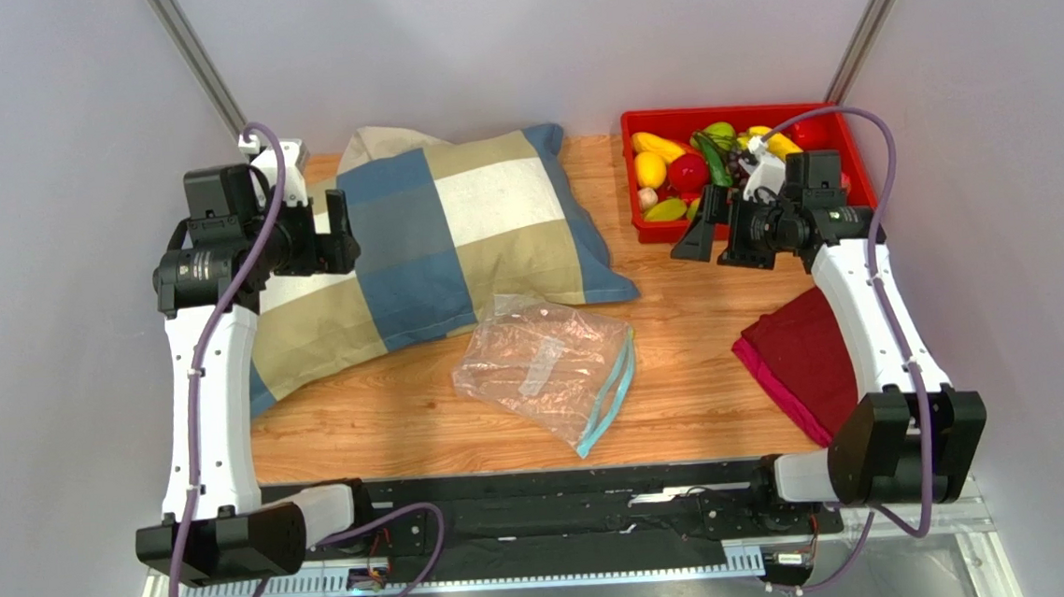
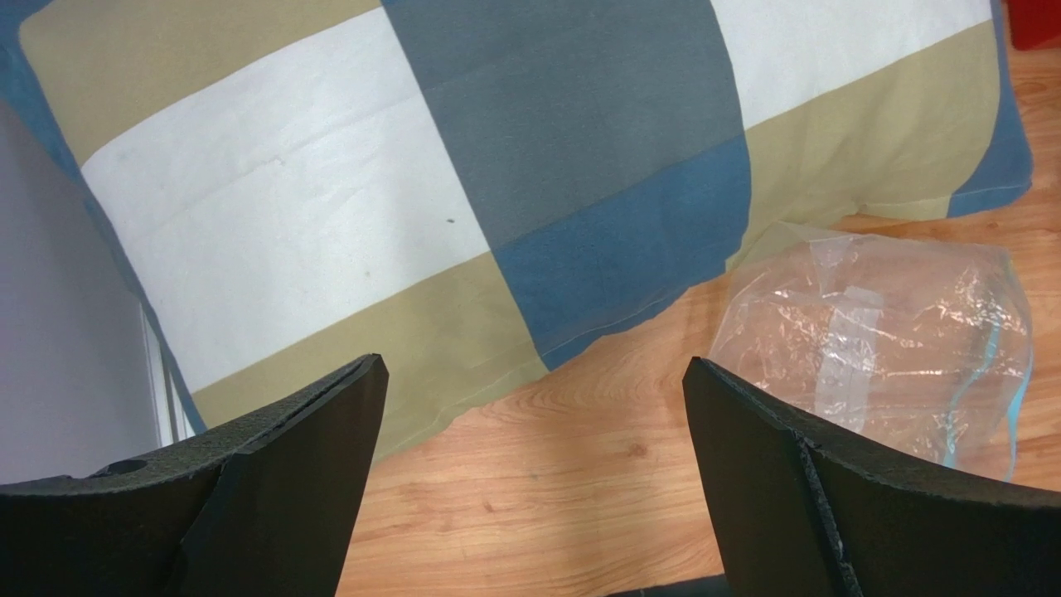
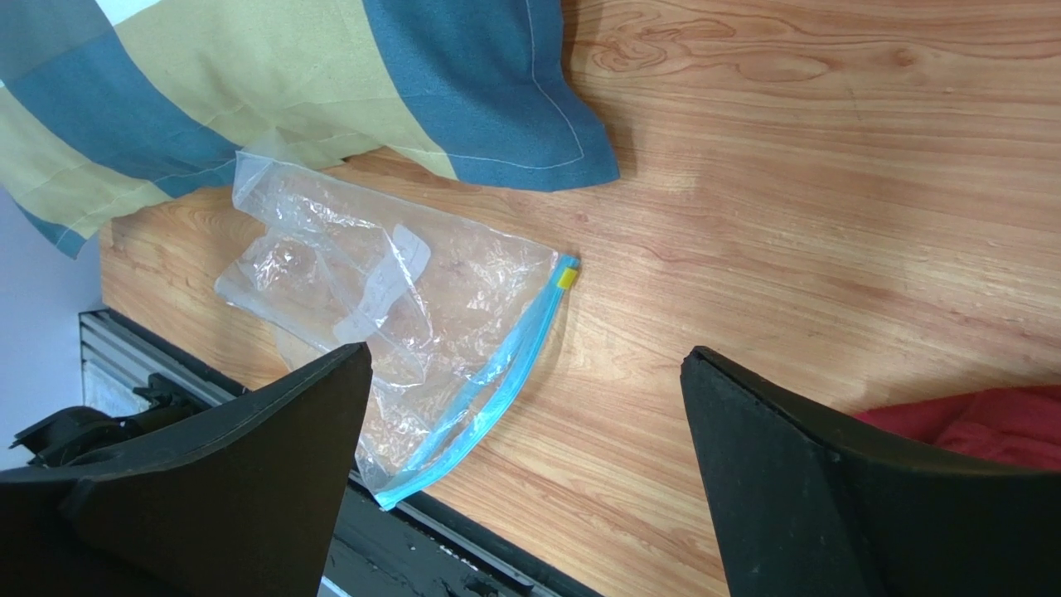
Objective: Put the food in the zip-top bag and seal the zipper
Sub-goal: Pick up the zipper food storage bag at the center of the board.
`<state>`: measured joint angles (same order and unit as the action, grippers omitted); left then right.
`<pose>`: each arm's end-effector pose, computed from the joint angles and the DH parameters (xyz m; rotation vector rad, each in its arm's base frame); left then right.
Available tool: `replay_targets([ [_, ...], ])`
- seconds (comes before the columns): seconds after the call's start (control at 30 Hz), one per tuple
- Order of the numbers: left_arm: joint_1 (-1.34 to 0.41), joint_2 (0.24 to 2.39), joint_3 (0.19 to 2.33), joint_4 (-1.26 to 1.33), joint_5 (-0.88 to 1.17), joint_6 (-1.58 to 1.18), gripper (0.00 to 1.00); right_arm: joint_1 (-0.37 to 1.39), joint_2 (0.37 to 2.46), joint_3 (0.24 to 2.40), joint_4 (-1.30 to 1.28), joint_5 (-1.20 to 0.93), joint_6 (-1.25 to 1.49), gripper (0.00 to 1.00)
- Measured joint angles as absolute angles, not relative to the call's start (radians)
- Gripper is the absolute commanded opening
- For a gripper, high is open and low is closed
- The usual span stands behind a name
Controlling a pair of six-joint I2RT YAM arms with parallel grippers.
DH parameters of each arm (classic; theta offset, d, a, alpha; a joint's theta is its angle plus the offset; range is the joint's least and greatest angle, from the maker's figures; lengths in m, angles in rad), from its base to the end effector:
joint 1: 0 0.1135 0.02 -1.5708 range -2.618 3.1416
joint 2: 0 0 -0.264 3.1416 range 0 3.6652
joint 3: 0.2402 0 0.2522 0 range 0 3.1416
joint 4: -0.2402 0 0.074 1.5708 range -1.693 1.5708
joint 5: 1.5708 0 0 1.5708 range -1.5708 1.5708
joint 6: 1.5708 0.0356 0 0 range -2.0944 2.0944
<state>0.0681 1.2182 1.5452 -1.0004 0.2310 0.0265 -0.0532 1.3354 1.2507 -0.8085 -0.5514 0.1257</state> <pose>0.2265 0.0073 0.4290 0.0781 2.2298 -0.2075 0.2736 0.0041 0.3280 -0.0239 2.4085 0.7082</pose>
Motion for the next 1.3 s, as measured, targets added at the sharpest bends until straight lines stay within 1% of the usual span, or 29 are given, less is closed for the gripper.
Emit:
replay_targets([
  [0.13,0.068,1.170,1.496,-0.980,0.207,0.030,0.99,-0.046,1.377,1.219,-0.788,-0.588,0.126,1.00],
  [0.3,0.068,1.077,1.425,-0.949,0.232,0.056,0.99,0.000,1.476,1.184,-0.775,-0.614,0.124,1.00],
  [0.5,0.068,0.996,1.334,-0.882,0.353,0.089,0.99,0.084,1.583,1.144,-0.740,-0.652,0.129,1.00],
  [0.63,0.068,0.976,1.278,-0.842,0.445,0.096,0.99,0.091,1.631,1.093,-0.713,-0.683,0.143,0.98],
  [0.8,0.068,0.976,1.248,-0.805,0.535,0.120,0.99,0.104,1.679,1.036,-0.654,-0.725,0.157,0.98],
  [1.03,0.068,0.979,1.233,-0.770,0.616,0.153,0.99,0.171,1.738,0.987,-0.565,-0.782,0.179,0.97],
  [1.13,0.067,0.986,1.232,-0.764,0.634,0.168,0.99,0.189,1.792,0.979,-0.521,-0.837,0.212,0.92],
  [1.17,0.066,0.989,1.231,-0.764,0.639,0.173,0.99,0.190,1.798,0.973,-0.509,-0.859,0.226,0.86],
  [1.23,0.060,0.993,1.231,-0.764,0.646,0.184,0.99,0.189,1.798,0.942,-0.466,-0.897,0.249,0.81],
  [1.27,0.058,0.995,1.231,-0.764,0.649,0.188,0.99,0.189,1.798,0.923,-0.443,-0.912,0.266,0.76],
  [1.3,0.056,0.997,1.231,-0.764,0.651,0.191,0.99,0.189,1.798,0.905,-0.426,-0.927,0.283,0.73],
])
